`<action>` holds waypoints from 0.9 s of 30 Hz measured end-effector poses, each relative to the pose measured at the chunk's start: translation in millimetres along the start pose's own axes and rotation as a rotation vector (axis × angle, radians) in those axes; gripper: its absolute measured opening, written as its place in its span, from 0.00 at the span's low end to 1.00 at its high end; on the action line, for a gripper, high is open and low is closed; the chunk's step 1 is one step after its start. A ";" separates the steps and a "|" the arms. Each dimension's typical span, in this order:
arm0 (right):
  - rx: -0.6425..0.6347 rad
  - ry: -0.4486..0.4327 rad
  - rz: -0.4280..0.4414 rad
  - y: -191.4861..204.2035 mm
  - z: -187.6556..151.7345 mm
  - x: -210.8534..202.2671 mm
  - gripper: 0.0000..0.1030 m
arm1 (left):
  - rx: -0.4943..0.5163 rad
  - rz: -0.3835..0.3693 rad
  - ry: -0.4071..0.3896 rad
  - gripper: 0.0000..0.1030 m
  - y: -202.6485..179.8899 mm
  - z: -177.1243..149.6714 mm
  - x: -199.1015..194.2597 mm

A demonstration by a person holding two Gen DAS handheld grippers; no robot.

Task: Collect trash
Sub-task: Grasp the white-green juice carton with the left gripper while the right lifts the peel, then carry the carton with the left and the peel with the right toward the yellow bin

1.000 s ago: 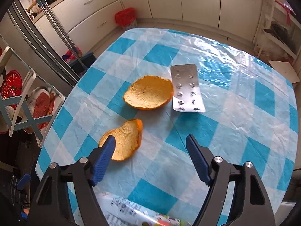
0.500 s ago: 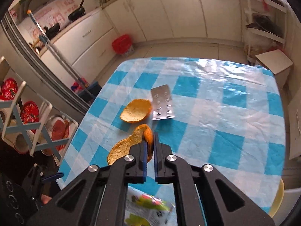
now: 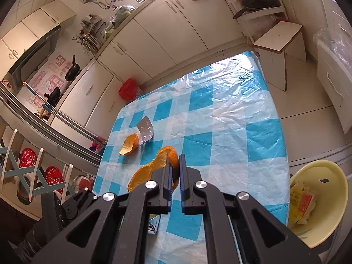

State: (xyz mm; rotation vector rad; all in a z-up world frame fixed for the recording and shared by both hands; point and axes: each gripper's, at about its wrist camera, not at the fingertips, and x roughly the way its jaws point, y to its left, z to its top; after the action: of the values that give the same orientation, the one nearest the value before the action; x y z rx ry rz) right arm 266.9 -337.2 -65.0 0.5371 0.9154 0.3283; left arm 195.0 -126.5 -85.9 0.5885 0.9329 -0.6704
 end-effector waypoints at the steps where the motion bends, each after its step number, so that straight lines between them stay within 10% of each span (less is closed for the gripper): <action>1: -0.001 0.000 0.005 1.0 0.0 0.1 0.07 | -0.032 0.003 0.010 0.64 2.5 -0.3 1.1; 11: -0.021 -0.035 0.009 0.3 -5.1 -15.5 0.09 | -0.444 -0.053 0.054 0.36 18.1 -27.8 -23.7; 21: -0.031 -0.056 0.007 -1.0 -13.3 -26.5 0.09 | -0.913 -0.087 -0.100 0.30 32.7 -80.7 -45.3; 27: -0.029 -0.063 -0.022 -5.9 -17.9 -27.7 0.09 | -0.938 -0.071 -0.151 0.29 29.7 -91.9 -62.5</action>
State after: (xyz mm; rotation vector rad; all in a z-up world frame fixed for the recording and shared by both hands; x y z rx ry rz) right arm 236.7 -350.2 -58.9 0.5081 0.8537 0.3025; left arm 142.1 -25.5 -70.1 -0.3255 1.0066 -0.2707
